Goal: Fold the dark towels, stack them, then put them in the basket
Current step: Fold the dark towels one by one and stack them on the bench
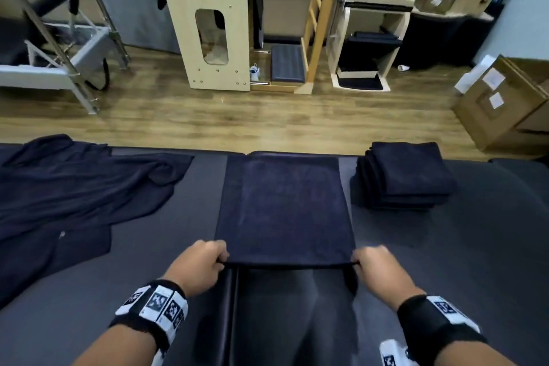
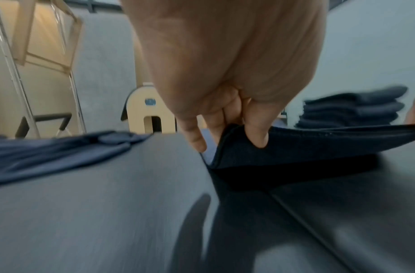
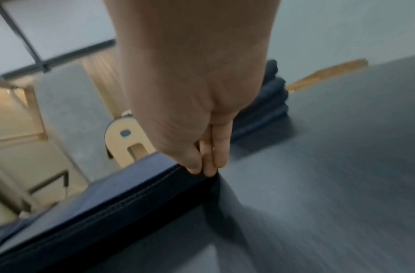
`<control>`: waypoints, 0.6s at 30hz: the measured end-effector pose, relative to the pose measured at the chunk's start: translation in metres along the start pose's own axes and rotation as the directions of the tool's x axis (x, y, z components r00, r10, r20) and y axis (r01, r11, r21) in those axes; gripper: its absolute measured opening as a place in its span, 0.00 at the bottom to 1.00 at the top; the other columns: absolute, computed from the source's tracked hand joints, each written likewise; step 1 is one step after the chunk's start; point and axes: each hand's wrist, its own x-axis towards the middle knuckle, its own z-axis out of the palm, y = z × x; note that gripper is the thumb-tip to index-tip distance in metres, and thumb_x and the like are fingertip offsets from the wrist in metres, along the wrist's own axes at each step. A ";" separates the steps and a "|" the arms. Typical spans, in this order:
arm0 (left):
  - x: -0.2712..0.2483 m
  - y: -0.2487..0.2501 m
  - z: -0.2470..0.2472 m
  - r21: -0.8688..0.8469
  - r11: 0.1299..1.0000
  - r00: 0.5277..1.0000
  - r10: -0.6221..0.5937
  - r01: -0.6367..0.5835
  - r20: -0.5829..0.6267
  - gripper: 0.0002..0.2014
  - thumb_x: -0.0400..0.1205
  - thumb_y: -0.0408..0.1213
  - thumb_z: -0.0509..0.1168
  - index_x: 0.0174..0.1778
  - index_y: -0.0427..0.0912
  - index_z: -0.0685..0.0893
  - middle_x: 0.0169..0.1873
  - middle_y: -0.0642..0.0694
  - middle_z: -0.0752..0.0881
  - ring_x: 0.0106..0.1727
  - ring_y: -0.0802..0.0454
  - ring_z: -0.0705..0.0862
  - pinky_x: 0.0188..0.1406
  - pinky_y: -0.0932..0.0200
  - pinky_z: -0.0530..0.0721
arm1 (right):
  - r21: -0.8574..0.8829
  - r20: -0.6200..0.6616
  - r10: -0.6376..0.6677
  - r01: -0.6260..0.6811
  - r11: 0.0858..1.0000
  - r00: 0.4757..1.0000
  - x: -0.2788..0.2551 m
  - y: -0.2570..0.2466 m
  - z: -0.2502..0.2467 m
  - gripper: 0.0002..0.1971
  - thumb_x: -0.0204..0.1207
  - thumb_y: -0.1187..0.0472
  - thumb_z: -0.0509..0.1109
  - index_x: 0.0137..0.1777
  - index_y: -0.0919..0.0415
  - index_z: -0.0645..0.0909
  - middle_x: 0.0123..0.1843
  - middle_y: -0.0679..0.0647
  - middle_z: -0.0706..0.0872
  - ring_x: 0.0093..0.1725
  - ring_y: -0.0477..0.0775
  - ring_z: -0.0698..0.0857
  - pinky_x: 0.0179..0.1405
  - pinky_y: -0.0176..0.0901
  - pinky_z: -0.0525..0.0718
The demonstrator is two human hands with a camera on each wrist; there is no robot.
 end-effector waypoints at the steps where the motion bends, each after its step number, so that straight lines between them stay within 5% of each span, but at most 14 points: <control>1: -0.008 0.001 0.008 0.027 0.999 0.999 -0.023 0.022 0.038 0.11 0.72 0.37 0.64 0.36 0.61 0.74 0.45 0.56 0.89 0.53 0.51 0.86 0.53 0.54 0.84 | 0.002 0.071 0.003 -0.003 1.000 0.997 -0.010 0.001 0.007 0.12 0.63 0.58 0.57 0.41 0.56 0.81 0.37 0.57 0.89 0.43 0.64 0.89 0.40 0.50 0.85; 5: -0.038 0.008 0.022 0.090 0.994 0.982 -0.073 0.058 0.176 0.12 0.74 0.36 0.69 0.33 0.56 0.74 0.38 0.57 0.85 0.44 0.57 0.83 0.43 0.63 0.80 | 0.014 0.298 -0.053 0.051 0.999 0.953 -0.049 -0.002 0.011 0.12 0.60 0.60 0.60 0.41 0.57 0.81 0.37 0.52 0.89 0.42 0.58 0.88 0.39 0.49 0.88; 8: -0.048 0.018 0.018 0.033 0.997 0.960 -0.080 0.074 0.269 0.11 0.75 0.35 0.74 0.36 0.56 0.79 0.37 0.57 0.84 0.38 0.61 0.82 0.36 0.71 0.78 | 0.004 0.347 -0.092 0.097 0.995 0.933 -0.062 0.002 -0.002 0.12 0.59 0.63 0.60 0.41 0.58 0.81 0.34 0.50 0.88 0.39 0.53 0.87 0.37 0.48 0.87; 13: -0.039 0.026 -0.008 -0.090 0.991 0.994 -0.096 0.100 0.050 0.10 0.74 0.32 0.76 0.36 0.53 0.85 0.33 0.53 0.88 0.36 0.60 0.85 0.40 0.68 0.81 | 0.075 0.147 -0.065 0.054 0.996 0.987 -0.046 0.002 -0.034 0.04 0.69 0.63 0.68 0.38 0.53 0.81 0.34 0.44 0.84 0.43 0.50 0.83 0.40 0.39 0.78; 18: 0.002 0.028 -0.042 -0.146 0.986 0.983 -0.104 0.082 -0.153 0.09 0.77 0.31 0.74 0.37 0.51 0.87 0.35 0.54 0.90 0.43 0.57 0.88 0.48 0.59 0.85 | 0.204 -0.148 0.022 0.009 0.979 0.989 -0.012 -0.013 -0.063 0.08 0.74 0.65 0.72 0.40 0.53 0.75 0.38 0.51 0.86 0.43 0.59 0.82 0.42 0.47 0.78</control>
